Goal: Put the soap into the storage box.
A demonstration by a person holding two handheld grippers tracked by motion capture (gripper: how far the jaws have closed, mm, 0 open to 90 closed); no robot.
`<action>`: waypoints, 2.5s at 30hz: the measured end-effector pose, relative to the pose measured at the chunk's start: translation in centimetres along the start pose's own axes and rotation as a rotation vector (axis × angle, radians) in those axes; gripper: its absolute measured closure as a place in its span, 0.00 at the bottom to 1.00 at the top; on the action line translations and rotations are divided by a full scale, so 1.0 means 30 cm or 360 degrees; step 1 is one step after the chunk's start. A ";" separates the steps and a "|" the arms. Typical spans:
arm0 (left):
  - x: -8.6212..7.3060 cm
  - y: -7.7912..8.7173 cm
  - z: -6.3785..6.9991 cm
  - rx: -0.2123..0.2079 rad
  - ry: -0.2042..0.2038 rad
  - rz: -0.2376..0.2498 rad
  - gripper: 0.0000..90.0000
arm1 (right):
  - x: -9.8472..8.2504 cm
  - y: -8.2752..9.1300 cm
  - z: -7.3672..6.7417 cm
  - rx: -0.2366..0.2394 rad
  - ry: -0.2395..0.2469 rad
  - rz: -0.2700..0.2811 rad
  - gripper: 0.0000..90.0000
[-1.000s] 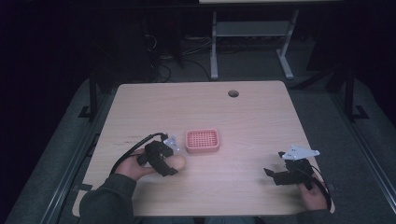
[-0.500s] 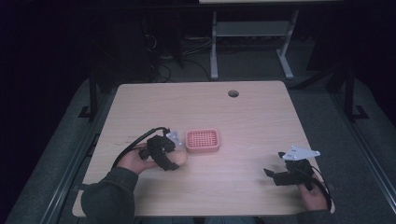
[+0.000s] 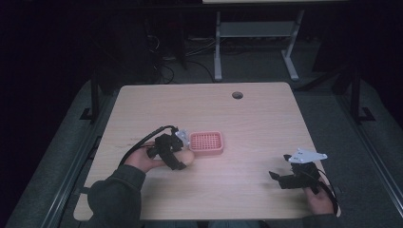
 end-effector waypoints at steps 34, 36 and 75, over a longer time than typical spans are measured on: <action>0.135 0.005 -0.058 0.0001 -0.0054 -0.0034 0.36 | 0.001 0.009 -0.002 0.0014 -0.0030 0.0023 0.16; 0.142 0.005 -0.061 -0.0001 -0.0059 -0.0033 0.36 | 0.001 0.009 -0.002 0.0016 -0.0030 0.0022 0.16; 0.264 -0.023 -0.107 0.0012 -0.0088 -0.0026 0.36 | 0.003 0.014 -0.003 0.0019 -0.0030 0.0041 0.16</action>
Point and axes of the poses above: each handheld gripper's, and its own axes: y roughly backward along the jaws, x roughly out of its top, z roughly to its right, the point moved 6 cm from there along -y, roughly forward along the jaws, and after that the axes turned 4 degrees about y, right-handed, at the moved point
